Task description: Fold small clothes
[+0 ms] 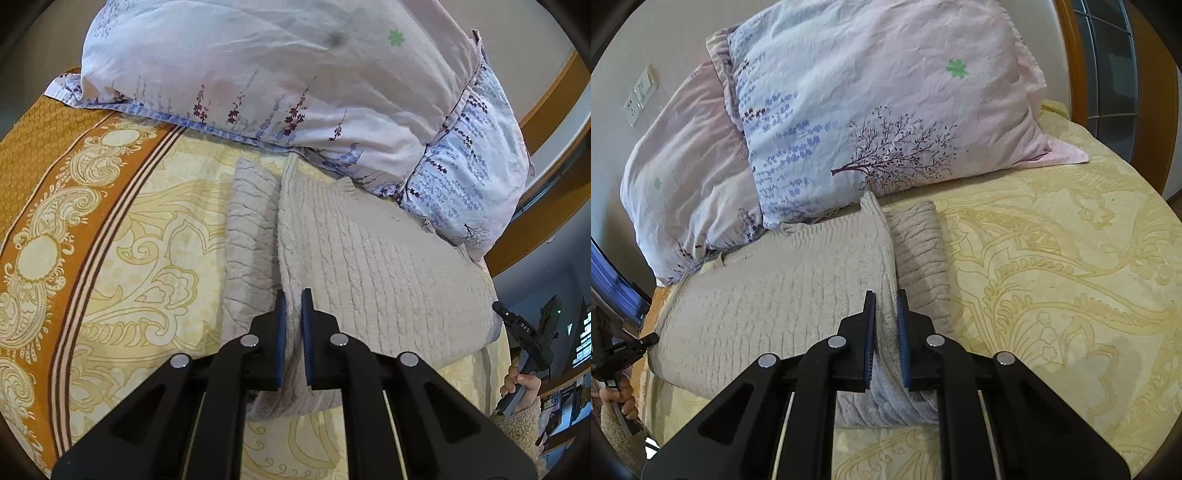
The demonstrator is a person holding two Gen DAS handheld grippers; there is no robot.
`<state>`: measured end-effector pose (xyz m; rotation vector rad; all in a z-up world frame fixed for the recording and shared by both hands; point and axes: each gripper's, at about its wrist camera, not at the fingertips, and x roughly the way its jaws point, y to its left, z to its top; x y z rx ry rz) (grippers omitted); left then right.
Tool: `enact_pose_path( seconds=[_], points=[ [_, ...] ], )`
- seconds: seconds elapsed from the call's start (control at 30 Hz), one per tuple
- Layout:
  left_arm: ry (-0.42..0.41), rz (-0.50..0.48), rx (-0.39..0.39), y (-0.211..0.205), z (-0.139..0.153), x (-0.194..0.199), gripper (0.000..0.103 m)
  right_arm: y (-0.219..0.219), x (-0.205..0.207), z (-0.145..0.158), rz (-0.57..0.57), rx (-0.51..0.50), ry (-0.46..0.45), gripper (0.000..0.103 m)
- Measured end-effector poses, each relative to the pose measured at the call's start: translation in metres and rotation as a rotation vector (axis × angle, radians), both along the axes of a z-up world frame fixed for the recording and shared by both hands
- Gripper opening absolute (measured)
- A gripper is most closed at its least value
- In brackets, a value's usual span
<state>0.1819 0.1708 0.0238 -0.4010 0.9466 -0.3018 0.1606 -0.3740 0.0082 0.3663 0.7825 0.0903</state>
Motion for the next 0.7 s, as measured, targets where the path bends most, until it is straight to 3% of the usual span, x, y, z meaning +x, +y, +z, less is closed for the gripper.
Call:
enact_pose_path(
  seconds=[0.43,0.57,0.7],
  points=[
    [0.013,-0.006,0.0,0.011,-0.004,-0.011,0.006,-0.006,-0.021,-0.008,-0.033,0.019,0.037,0.011],
    [0.017,-0.014,-0.016,0.01,-0.009,-0.012,0.006,-0.007,-0.015,-0.022,-0.054,0.002,0.095,0.011],
    [0.013,-0.017,-0.043,0.011,-0.008,-0.016,0.013,-0.008,-0.017,-0.026,-0.057,0.028,0.096,0.012]
  ],
)
